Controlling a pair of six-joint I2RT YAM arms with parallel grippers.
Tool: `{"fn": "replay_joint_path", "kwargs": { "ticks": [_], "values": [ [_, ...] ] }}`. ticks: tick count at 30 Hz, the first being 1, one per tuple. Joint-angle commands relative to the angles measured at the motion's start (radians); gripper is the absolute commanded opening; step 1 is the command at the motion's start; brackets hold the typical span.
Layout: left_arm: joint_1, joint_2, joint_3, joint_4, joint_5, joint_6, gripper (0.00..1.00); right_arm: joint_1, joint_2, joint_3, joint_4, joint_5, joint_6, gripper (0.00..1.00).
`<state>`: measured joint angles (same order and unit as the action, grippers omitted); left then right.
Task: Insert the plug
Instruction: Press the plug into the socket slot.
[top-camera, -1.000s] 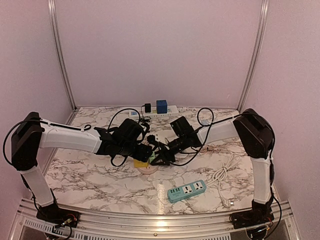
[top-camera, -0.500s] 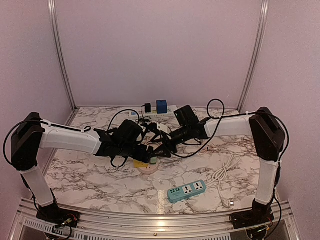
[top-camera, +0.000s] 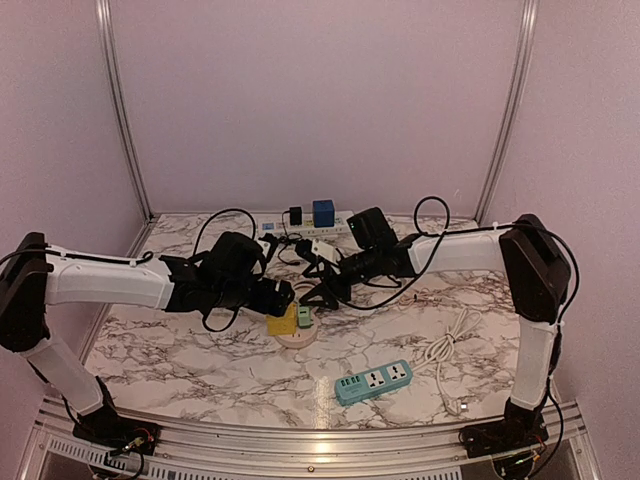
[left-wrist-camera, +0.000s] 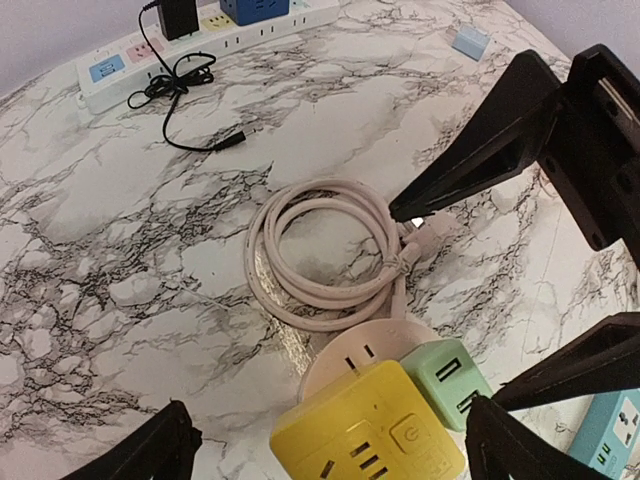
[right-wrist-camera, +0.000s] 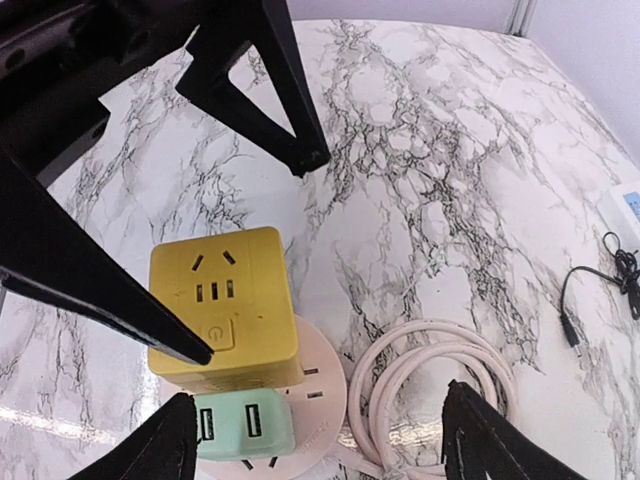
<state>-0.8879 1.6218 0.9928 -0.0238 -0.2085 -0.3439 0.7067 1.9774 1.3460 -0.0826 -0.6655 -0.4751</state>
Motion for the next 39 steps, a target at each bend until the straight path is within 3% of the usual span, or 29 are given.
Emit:
{"fn": "replay_joint_path", "kwargs": {
  "ticks": [1, 18, 32, 39],
  "values": [
    [0.005, -0.08, -0.038, 0.053, -0.028, -0.009, 0.96, -0.001, -0.04, 0.048, 0.049, 0.054, 0.026, 0.78],
    [0.018, -0.091, -0.1, 0.061, -0.014, -0.02, 0.95, 0.048, 0.044, -0.052, 0.01, 0.193, -0.039, 0.76],
    [0.019, -0.104, -0.122, 0.079, -0.009, -0.033, 0.95, 0.048, -0.107, 0.092, -0.006, 0.172, -0.016, 0.76],
    [0.021, -0.107, -0.137, 0.091, -0.01, -0.037, 0.95, 0.048, -0.104, 0.039, 0.03, 0.164, -0.006, 0.76]
  ]
}}
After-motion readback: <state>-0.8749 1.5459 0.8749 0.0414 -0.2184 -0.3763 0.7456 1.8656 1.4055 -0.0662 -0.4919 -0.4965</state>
